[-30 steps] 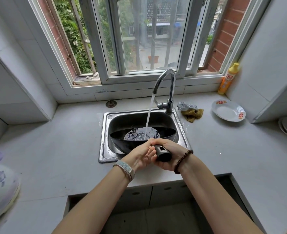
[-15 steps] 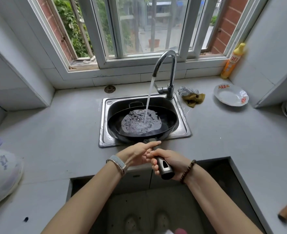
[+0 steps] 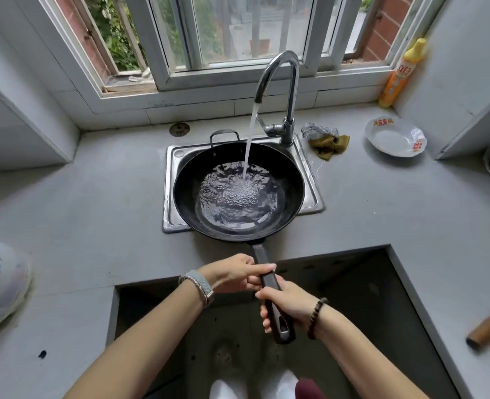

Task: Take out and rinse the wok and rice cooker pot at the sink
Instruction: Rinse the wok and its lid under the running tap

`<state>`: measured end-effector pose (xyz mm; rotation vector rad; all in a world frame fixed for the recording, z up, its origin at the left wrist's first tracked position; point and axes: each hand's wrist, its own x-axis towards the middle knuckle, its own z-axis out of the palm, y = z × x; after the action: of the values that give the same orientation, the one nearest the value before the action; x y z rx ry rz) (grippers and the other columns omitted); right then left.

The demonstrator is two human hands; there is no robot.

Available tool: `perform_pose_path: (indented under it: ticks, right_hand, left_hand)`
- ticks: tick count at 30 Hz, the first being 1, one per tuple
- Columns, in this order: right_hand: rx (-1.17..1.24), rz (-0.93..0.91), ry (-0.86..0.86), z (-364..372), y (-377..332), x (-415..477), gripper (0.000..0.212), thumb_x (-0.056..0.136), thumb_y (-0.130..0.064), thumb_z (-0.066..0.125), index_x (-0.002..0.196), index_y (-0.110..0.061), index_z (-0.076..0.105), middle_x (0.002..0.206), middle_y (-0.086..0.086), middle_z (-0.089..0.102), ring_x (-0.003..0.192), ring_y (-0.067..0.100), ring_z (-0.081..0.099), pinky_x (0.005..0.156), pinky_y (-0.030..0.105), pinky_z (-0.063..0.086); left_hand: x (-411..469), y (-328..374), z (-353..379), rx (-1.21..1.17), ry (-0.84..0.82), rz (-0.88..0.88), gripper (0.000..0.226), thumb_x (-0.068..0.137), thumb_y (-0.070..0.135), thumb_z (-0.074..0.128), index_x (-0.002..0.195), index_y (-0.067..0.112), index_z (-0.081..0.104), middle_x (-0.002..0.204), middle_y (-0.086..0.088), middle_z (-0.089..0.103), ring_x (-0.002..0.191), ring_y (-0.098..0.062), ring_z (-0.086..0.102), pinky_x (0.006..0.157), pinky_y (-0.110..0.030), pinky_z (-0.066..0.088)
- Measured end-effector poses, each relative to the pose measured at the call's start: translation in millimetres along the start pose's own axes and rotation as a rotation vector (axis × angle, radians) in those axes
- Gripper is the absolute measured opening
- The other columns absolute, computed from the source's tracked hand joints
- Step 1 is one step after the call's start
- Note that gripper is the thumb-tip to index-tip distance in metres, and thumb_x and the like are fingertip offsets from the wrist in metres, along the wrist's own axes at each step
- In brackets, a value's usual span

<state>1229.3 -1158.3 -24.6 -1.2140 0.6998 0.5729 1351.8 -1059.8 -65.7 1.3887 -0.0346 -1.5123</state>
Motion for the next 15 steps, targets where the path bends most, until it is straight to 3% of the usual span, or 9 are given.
perform_pose_path:
  ticks: [1,3,6,10,13,15]
  right_hand:
    - [-0.007,0.016,0.011,-1,6,2,0.014,0.094,-0.006,0.05,0.106,-0.013,0.046,0.056,0.01,0.056,0.046,0.023,0.056,0.05,0.032,0.053]
    - [-0.044,0.044,0.039,-2,16,7,0.012,0.094,-0.005,0.05,0.104,-0.009,0.046,0.057,0.01,0.056,0.047,0.023,0.056,0.051,0.034,0.054]
    - [-0.098,0.067,0.073,-5,28,13,0.005,0.093,-0.007,0.051,0.097,-0.008,0.048,0.057,0.009,0.057,0.046,0.022,0.057,0.053,0.034,0.054]
    - [-0.128,0.071,0.119,-7,35,17,0.006,0.093,-0.007,0.051,0.088,-0.01,0.052,0.057,0.008,0.057,0.043,0.019,0.056,0.05,0.03,0.053]
    - [-0.146,0.039,0.145,-7,31,14,0.004,0.093,-0.009,0.051,0.091,-0.01,0.054,0.057,0.008,0.057,0.041,0.017,0.054,0.046,0.027,0.051]
    - [-0.146,0.0,0.145,-5,25,11,0.003,0.094,-0.01,0.052,0.094,-0.011,0.054,0.055,0.007,0.056,0.04,0.017,0.053,0.044,0.027,0.05]
  left_hand:
    - [2,-6,1,0.011,0.01,-0.01,0.037,0.092,0.017,0.065,0.075,0.018,0.031,0.054,0.004,0.044,0.049,-0.005,0.043,0.057,-0.019,0.051]
    - [6,-18,4,0.001,-0.003,-0.025,0.024,0.091,0.016,0.065,0.083,0.011,0.043,0.08,-0.009,0.065,0.066,-0.012,0.059,0.067,-0.022,0.056]
    - [11,-31,9,-0.046,-0.038,-0.008,0.01,0.093,0.014,0.061,0.093,0.005,0.056,0.105,-0.018,0.07,0.093,-0.02,0.07,0.088,-0.027,0.056]
    - [14,-37,15,-0.067,-0.018,0.005,0.01,0.094,0.011,0.06,0.094,0.003,0.056,0.097,-0.015,0.073,0.087,-0.016,0.072,0.085,-0.025,0.056]
    - [13,-32,17,-0.067,-0.024,0.02,0.011,0.094,0.011,0.059,0.089,0.002,0.056,0.076,-0.009,0.074,0.086,-0.015,0.072,0.089,-0.027,0.055]
    - [8,-25,18,-0.088,-0.025,0.023,0.014,0.095,0.011,0.057,0.085,0.001,0.058,0.072,-0.008,0.072,0.073,-0.011,0.071,0.073,-0.021,0.057]
